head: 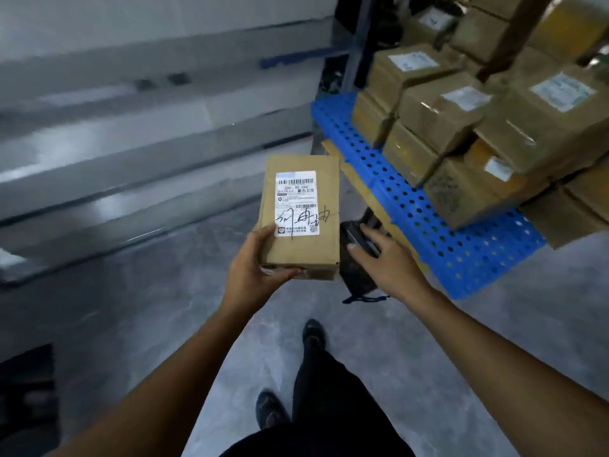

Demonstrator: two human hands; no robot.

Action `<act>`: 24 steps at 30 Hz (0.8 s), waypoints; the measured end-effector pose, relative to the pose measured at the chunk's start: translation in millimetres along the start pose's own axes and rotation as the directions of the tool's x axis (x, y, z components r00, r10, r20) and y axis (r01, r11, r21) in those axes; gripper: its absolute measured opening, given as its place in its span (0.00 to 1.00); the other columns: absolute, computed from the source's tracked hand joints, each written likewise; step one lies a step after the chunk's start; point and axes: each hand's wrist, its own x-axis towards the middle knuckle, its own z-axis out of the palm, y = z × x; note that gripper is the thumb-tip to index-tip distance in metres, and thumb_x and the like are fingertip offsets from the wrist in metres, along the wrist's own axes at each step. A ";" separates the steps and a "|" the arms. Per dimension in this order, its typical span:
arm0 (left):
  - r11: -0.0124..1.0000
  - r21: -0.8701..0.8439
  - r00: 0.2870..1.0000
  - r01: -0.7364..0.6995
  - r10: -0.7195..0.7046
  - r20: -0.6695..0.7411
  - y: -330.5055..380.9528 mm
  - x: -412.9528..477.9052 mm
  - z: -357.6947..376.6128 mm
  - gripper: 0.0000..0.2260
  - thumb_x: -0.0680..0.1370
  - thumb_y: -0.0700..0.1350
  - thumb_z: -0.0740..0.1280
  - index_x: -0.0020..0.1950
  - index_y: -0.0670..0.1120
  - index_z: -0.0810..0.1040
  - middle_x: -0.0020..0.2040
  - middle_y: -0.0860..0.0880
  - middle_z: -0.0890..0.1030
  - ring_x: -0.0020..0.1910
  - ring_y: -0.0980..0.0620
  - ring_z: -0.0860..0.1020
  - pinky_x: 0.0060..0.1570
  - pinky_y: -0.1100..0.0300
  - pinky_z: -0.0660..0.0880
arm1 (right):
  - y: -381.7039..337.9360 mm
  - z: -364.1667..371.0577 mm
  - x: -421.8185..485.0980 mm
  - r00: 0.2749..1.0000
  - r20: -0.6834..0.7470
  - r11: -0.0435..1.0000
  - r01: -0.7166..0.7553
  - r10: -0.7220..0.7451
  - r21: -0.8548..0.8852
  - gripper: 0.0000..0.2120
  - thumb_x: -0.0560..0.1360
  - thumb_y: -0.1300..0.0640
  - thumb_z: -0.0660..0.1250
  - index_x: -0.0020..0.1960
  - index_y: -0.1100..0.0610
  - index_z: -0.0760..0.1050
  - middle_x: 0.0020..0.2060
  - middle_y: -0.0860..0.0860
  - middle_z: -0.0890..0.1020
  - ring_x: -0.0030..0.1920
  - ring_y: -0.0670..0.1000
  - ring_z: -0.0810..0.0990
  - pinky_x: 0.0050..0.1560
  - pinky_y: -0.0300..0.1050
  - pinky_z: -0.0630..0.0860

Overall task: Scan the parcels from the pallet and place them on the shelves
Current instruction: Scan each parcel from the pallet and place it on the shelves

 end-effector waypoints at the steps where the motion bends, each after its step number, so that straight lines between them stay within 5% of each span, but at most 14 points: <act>1: 1.000 0.000 0.998 0.005 -0.005 -0.055 -3.3 5.5 -23.9 0.39 0.64 0.51 0.84 0.69 0.61 0.68 0.67 0.60 0.75 0.61 0.71 0.73 0.53 0.77 0.69 | -24.6 13.7 13.2 0.999 0.002 0.999 0.044 -0.044 -0.012 0.28 0.77 0.37 0.66 0.74 0.46 0.70 0.65 0.41 0.76 0.65 0.45 0.75 0.50 0.32 0.70; 5: 1.000 0.017 0.965 0.002 0.002 -0.261 -15.0 30.8 -121.5 0.39 0.65 0.55 0.83 0.71 0.56 0.68 0.65 0.62 0.75 0.62 0.62 0.76 0.54 0.70 0.75 | -128.1 67.1 69.3 0.973 0.014 0.973 0.230 -0.230 -0.002 0.28 0.76 0.37 0.67 0.74 0.44 0.70 0.59 0.38 0.77 0.57 0.40 0.75 0.44 0.26 0.68; 10: 0.998 0.067 0.887 0.018 0.015 -0.461 -27.3 72.5 -248.6 0.40 0.62 0.62 0.80 0.70 0.61 0.67 0.65 0.60 0.76 0.60 0.59 0.77 0.52 0.64 0.78 | -261.2 128.3 139.3 0.896 0.089 0.900 0.428 -0.434 0.082 0.35 0.73 0.36 0.70 0.76 0.48 0.68 0.69 0.44 0.76 0.68 0.46 0.74 0.66 0.46 0.73; 16: 0.989 0.147 0.787 0.031 0.067 -0.614 -28.4 140.6 -398.7 0.39 0.63 0.53 0.85 0.68 0.65 0.68 0.63 0.65 0.77 0.54 0.54 0.82 0.49 0.59 0.81 | -421.5 186.3 218.6 0.803 0.078 0.801 0.570 -0.590 0.184 0.38 0.70 0.30 0.68 0.75 0.44 0.68 0.66 0.46 0.78 0.65 0.46 0.76 0.64 0.49 0.75; 24: 0.979 0.201 0.683 -0.024 0.163 -0.712 0.8 208.7 -571.2 0.39 0.62 0.55 0.84 0.65 0.68 0.65 0.60 0.70 0.76 0.56 0.65 0.79 0.46 0.68 0.80 | -617.7 220.2 279.2 0.629 0.005 0.613 0.756 -0.778 0.229 0.37 0.71 0.30 0.66 0.77 0.39 0.63 0.64 0.44 0.75 0.61 0.43 0.71 0.57 0.44 0.70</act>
